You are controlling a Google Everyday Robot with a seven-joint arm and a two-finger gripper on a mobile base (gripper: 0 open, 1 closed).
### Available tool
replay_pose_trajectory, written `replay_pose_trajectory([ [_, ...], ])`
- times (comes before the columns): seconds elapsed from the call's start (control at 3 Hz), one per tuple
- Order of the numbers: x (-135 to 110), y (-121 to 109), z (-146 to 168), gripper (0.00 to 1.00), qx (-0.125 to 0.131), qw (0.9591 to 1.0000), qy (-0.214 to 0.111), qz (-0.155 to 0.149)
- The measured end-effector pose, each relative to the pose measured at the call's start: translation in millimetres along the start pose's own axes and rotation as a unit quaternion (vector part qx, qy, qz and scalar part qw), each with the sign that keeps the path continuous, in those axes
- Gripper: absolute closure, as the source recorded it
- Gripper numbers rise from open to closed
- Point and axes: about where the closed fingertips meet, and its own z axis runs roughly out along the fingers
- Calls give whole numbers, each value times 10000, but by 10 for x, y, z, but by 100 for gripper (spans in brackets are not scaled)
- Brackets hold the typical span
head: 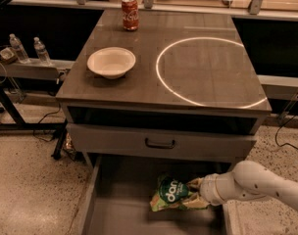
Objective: Place green rice chip bag into middle drawer
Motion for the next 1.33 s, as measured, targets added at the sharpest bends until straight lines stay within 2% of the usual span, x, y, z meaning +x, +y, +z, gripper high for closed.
replay_pose_trajectory([
  [0.33,24,3,-31,6,-3,10000,-52,39],
  [0.67,99,38,-185,0,-11,9999,-62,126],
  [1.0,251,68,-558,0,-31,9996,-20,298],
  [1.33,516,162,-1053,0,41,9982,301,516],
])
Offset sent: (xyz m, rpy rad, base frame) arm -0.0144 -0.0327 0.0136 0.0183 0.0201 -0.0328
